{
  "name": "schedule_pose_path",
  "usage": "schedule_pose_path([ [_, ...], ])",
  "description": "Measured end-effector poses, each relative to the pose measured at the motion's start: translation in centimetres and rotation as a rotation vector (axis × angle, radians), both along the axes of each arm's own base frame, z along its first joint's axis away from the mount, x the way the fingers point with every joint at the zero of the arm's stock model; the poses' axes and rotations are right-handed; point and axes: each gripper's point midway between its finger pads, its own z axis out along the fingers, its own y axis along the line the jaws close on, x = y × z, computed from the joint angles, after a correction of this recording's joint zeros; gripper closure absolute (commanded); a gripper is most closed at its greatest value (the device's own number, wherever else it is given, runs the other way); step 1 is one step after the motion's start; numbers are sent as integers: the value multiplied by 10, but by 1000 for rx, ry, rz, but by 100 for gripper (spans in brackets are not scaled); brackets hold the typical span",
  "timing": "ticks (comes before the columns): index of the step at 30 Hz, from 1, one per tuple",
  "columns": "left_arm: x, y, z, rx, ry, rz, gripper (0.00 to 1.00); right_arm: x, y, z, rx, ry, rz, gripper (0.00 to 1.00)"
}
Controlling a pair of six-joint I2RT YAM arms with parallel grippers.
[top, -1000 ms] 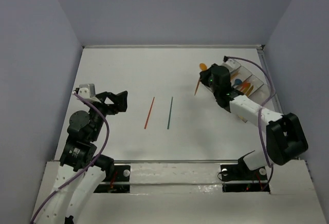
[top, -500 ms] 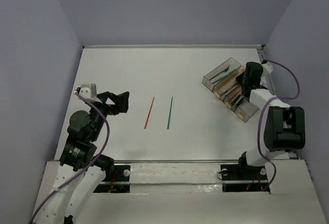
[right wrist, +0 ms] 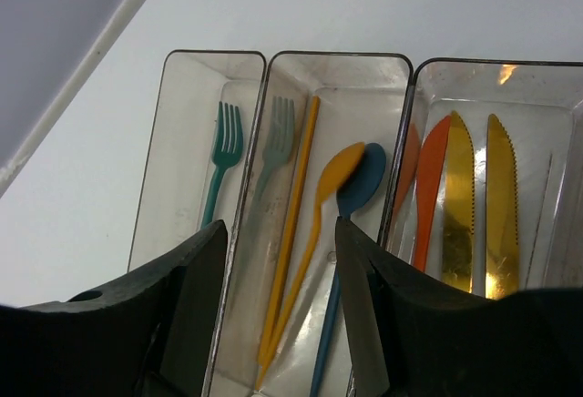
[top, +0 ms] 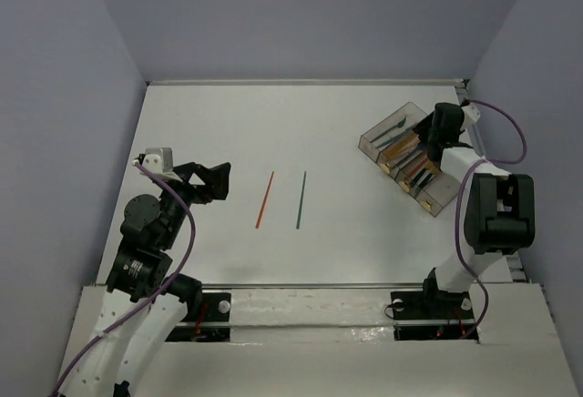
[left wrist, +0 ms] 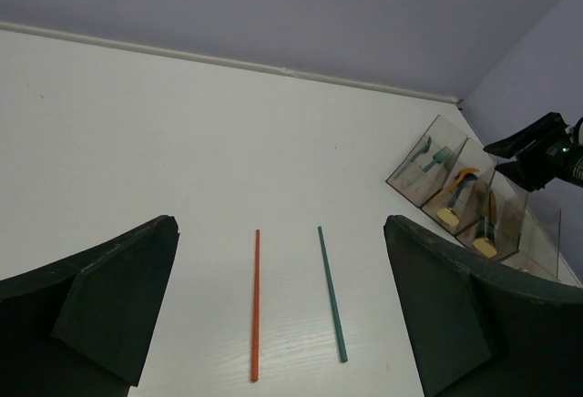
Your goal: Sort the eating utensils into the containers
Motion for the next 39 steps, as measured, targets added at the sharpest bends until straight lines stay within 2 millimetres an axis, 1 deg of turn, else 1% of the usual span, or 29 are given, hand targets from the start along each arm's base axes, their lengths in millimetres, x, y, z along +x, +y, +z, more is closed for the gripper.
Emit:
schedule_pose_path([
  [3, 0, -1, 0, 0, -1, -6, 1, 0, 4, 1, 5, -1, 29, 42],
  [4, 0, -1, 1, -1, -2, -7, 1, 0, 9, 5, 13, -6, 51, 42],
  [7, 0, -1, 1, -2, -4, -8, 1, -3, 21, 20, 25, -39, 103, 42],
  [9, 0, -1, 1, -2, -5, -8, 1, -11, 40, 38, 18, -73, 160, 42],
  [10, 0, -2, 1, -2, -5, -9, 1, -18, 59, 48, 13, -92, 212, 42],
  [11, 0, -2, 1, -2, -5, -9, 1, -22, 74, 55, 7, -106, 251, 43],
  [12, 0, -2, 2, -2, -6, -10, 1, -32, 108, 67, 0, -132, 338, 44],
  [13, 0, -2, 2, -2, -6, -10, 1, -41, 135, 75, -4, -148, 405, 44],
  [14, -1, -2, 2, -2, -6, -10, 1, -52, 165, 81, -6, -160, 480, 45],
  [15, -1, -2, 2, -3, -7, -10, 1, -67, 199, 85, -7, -166, 571, 45],
  [16, -1, -2, 2, -3, -8, -10, 1, -80, 226, 84, -7, -160, 639, 45],
  [17, -1, -2, 2, -3, -9, -10, 1, -95, 252, 78, -10, -138, 709, 46],
  [18, -1, -1, 3, -4, -10, -10, 1, -106, 267, 71, -15, -113, 752, 46],
  [19, -2, -1, 3, -4, -12, -10, 1, -118, 284, 60, -25, -75, 798, 46],
  [21, -3, -1, 4, -6, -17, -10, 1, -139, 307, 32, -56, 14, 860, 47],
  [22, -3, -1, 5, -8, -21, -10, 1, -150, 315, 14, -91, 83, 881, 47],
  [23, -4, 0, 7, -10, -26, -9, 1, -155, 320, 3, -109, 121, 892, 47],
  [24, -5, 0, 8, -12, -32, -9, 1, -162, 332, -16, -143, 184, 919, 48],
  [26, -7, 1, 10, -15, -39, -8, 1, -169, 344, -40, -209, 275, 927, 48],
  [28, -8, 2, 11, -17, -44, -6, 1, -175, 354, -58, -261, 334, 938, 48],
  [30, -9, 2, 12, -18, -49, -6, 1, -179, 360, -68, -294, 371, 942, 49],
  [34, -11, 1, 13, -21, -54, -14, 1, -188, 371, -76, -326, 403, 957, 49],
  [37, -12, -1, 14, -22, -56, -21, 1, -187, 377, -81, -329, 408, 951, 51],
  [39, -12, -1, 14, -22, -56, -22, 1, -187, 376, -87, -334, 423, 942, 54],
])
